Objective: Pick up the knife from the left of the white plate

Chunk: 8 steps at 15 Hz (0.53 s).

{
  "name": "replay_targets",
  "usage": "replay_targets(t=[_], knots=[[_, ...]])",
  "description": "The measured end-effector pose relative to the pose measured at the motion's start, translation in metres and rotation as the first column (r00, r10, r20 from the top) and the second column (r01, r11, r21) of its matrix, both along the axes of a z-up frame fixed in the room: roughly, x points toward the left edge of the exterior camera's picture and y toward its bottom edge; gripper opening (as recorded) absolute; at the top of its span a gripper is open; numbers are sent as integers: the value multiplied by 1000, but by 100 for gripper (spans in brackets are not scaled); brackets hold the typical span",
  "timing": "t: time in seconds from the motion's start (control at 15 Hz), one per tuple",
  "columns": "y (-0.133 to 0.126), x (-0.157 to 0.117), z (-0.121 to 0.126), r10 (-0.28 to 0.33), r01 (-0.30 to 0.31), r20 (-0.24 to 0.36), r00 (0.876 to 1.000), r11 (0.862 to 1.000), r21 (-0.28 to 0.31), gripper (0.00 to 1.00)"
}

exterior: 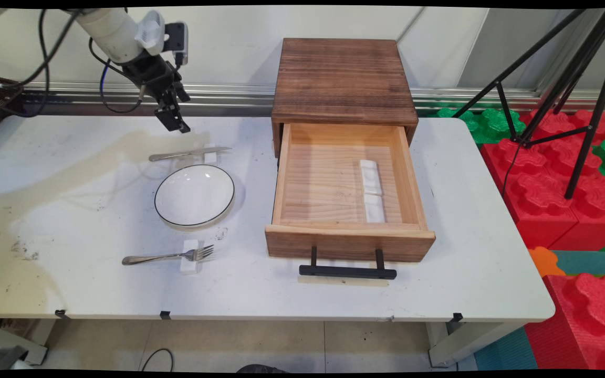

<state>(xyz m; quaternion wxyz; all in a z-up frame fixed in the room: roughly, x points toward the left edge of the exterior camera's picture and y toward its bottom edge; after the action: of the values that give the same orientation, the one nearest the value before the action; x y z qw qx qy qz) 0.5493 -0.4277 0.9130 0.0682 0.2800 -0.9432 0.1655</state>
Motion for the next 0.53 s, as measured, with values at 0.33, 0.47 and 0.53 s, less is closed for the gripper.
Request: replay_targets(t=[0.33, 0.47, 0.53], knots=[[-24, 14, -27, 4, -5, 25, 1000, 999, 47, 100], [-30, 19, -37, 1, -3, 30, 1000, 998, 66, 100], [-32, 20, -40, 0, -2, 31, 1000, 997, 73, 100]])
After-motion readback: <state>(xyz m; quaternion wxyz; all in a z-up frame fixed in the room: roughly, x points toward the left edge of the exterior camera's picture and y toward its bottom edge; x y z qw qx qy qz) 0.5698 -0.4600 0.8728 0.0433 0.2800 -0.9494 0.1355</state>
